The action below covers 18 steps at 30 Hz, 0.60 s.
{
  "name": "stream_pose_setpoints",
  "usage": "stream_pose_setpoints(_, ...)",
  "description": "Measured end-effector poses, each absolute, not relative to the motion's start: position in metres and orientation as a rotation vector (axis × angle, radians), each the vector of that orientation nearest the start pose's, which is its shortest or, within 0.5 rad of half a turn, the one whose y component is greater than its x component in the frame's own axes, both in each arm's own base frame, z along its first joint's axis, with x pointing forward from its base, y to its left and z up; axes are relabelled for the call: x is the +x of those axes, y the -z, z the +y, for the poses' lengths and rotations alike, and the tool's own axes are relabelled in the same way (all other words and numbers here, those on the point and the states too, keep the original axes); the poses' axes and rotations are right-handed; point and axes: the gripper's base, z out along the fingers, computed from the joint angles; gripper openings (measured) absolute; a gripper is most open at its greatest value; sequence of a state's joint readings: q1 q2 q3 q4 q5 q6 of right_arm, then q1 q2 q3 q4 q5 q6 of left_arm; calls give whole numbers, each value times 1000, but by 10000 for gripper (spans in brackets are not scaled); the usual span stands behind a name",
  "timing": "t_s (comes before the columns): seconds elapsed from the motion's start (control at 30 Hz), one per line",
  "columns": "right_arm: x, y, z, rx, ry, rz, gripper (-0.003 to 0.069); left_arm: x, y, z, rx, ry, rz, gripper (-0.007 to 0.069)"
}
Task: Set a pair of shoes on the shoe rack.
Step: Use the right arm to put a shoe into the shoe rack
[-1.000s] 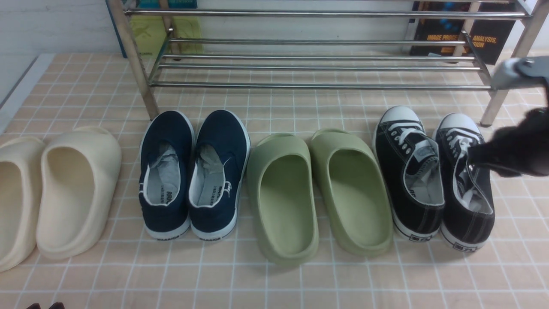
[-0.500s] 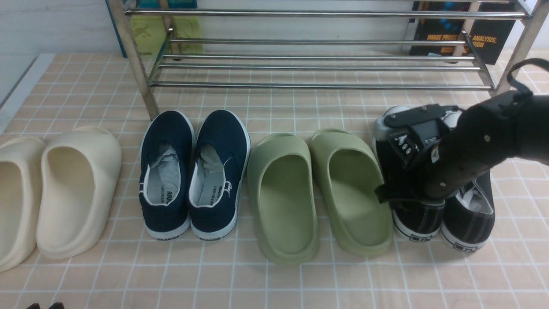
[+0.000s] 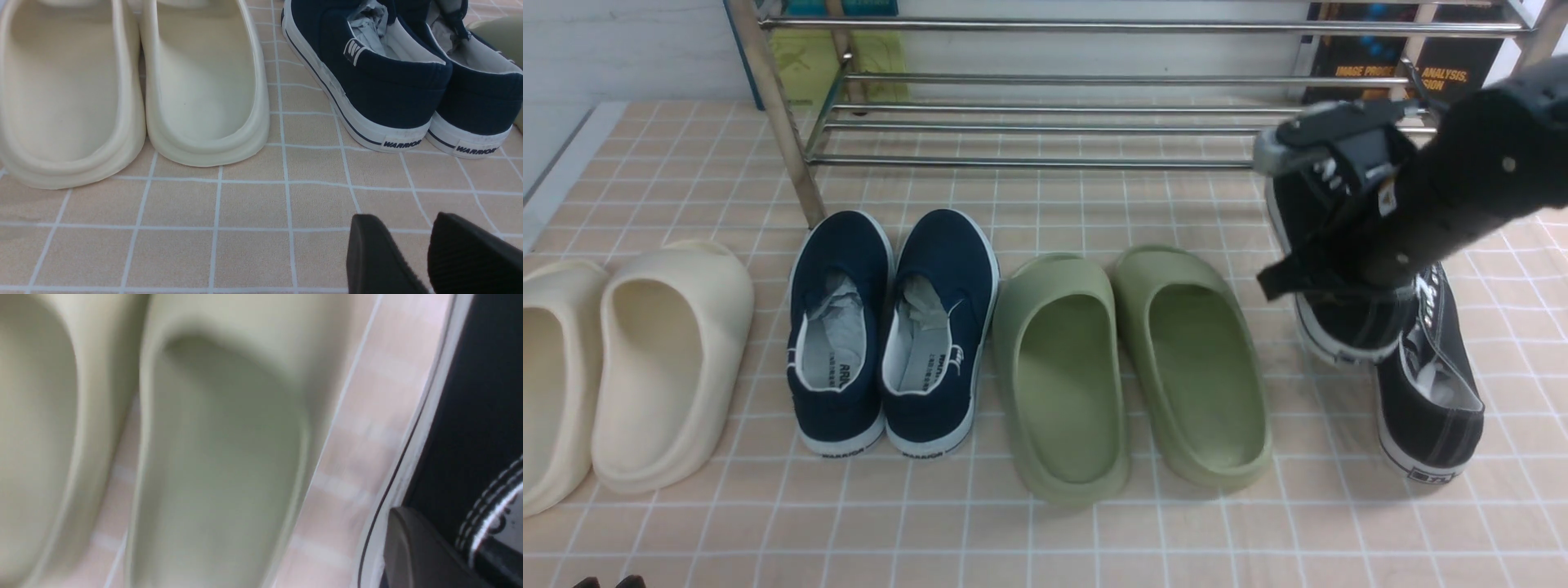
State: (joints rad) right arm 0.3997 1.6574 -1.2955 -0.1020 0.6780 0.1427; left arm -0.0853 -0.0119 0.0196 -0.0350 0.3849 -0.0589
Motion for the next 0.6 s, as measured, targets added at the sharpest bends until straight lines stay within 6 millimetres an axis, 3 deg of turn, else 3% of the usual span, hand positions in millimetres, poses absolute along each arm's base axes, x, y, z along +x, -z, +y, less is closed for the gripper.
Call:
stream_pose_setpoints(0.1,355,-288,138,-395,-92,2424,0,52,-173,-6,3,134,1878,239)
stream_pose_setpoints(0.2,376,-282,138,-382,-76,2397,0,52,-173,-6,3,134,1878,239)
stream_pose_setpoints(0.3,422,-265,131,-328,-51,2383,0,52,-173,-6,4,133,1878,239)
stream_pose_setpoints(0.43,464,-260,122,-289,-22,2340,0,52,-173,-6,4,133,1878,239)
stream_pose_setpoints(0.6,499,-255,117,-319,23,2311,0,52,-173,-6,4,133,1878,239)
